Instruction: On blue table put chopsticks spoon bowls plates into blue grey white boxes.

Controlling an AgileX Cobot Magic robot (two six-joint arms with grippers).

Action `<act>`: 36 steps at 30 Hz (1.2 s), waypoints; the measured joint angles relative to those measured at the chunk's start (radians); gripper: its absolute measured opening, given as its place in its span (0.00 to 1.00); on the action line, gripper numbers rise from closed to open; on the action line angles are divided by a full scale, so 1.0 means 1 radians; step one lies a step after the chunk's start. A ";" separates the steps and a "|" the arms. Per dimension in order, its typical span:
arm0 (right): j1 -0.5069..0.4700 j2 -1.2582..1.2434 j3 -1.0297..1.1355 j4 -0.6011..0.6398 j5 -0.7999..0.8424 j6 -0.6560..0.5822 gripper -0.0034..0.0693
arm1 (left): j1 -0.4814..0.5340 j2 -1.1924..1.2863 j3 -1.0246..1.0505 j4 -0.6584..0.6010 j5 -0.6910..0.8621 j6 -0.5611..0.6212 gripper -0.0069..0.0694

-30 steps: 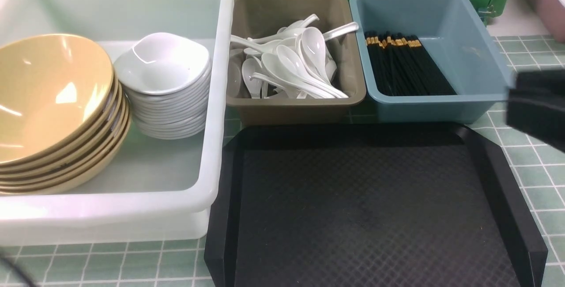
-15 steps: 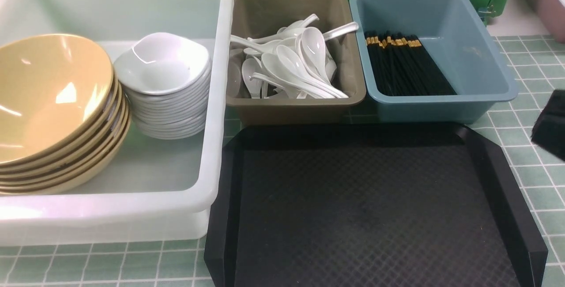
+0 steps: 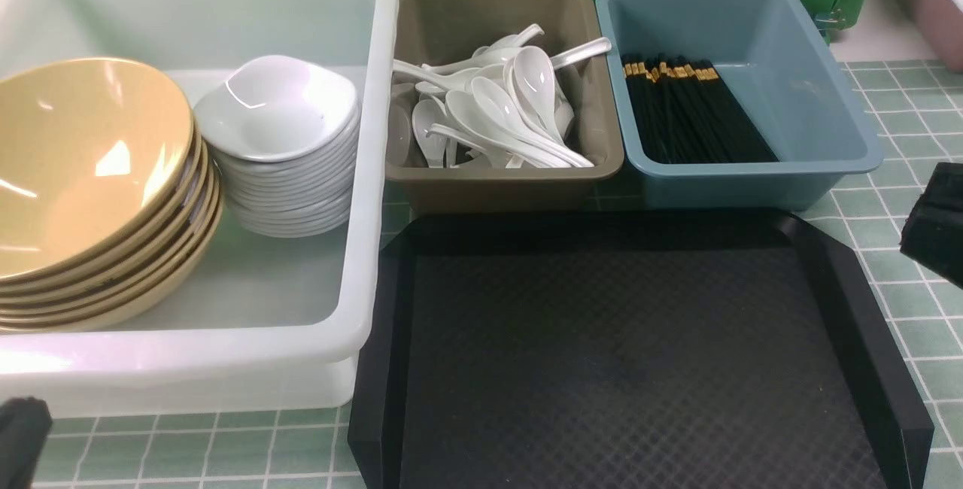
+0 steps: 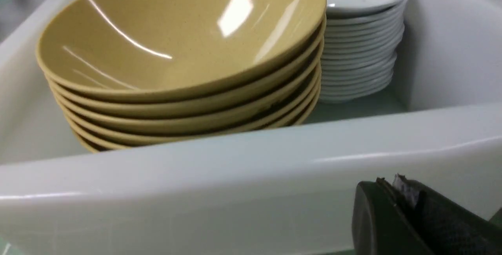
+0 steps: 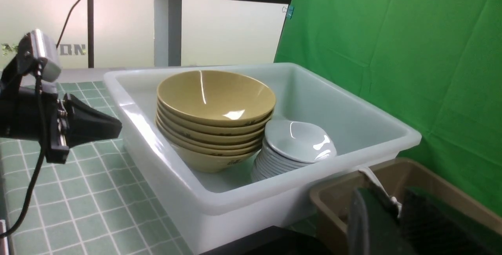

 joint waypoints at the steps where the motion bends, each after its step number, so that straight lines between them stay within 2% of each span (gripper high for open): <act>1: 0.000 -0.002 0.008 0.000 -0.001 0.000 0.26 | 0.000 0.000 0.008 -0.001 -0.001 0.000 0.09; 5: -0.005 -0.040 0.072 0.000 -0.028 0.000 0.24 | 0.000 0.000 0.043 -0.002 0.000 0.000 0.09; 9: -0.100 -0.116 0.184 0.000 -0.120 0.000 0.12 | 0.000 0.000 0.072 -0.003 0.001 0.000 0.09; 15: -0.440 -0.274 0.392 0.000 -0.191 0.055 0.10 | 0.000 0.000 0.107 -0.003 -0.011 0.000 0.09; 18: -0.656 -0.366 0.499 -0.022 -0.190 0.117 0.10 | 0.000 0.000 0.108 -0.003 -0.017 0.000 0.09; 19: -0.669 -0.371 0.505 -0.025 -0.190 0.119 0.10 | 0.000 0.000 0.108 -0.003 -0.017 0.000 0.09; 20: -0.777 -0.418 0.553 -0.059 -0.166 0.152 0.10 | 0.000 0.000 0.108 -0.003 -0.017 0.000 0.09; 21: -0.777 -0.418 0.558 -0.059 -0.163 0.157 0.10 | 0.000 0.000 0.108 -0.003 -0.017 0.000 0.09; 22: -0.855 -0.452 0.596 -0.084 -0.129 0.191 0.10 | 0.000 0.000 0.108 -0.003 -0.017 0.000 0.09; 24: -0.922 -0.499 0.649 -0.109 -0.071 0.235 0.10 | 0.000 0.000 0.108 -0.003 -0.017 0.000 0.09; 27: -0.951 -0.544 0.706 -0.123 -0.031 0.258 0.10 | 0.000 0.000 0.109 -0.003 -0.018 0.000 0.09; 36: -0.923 -0.567 0.759 -0.132 -0.006 0.335 0.10 | 0.000 0.000 0.109 -0.003 -0.021 0.000 0.09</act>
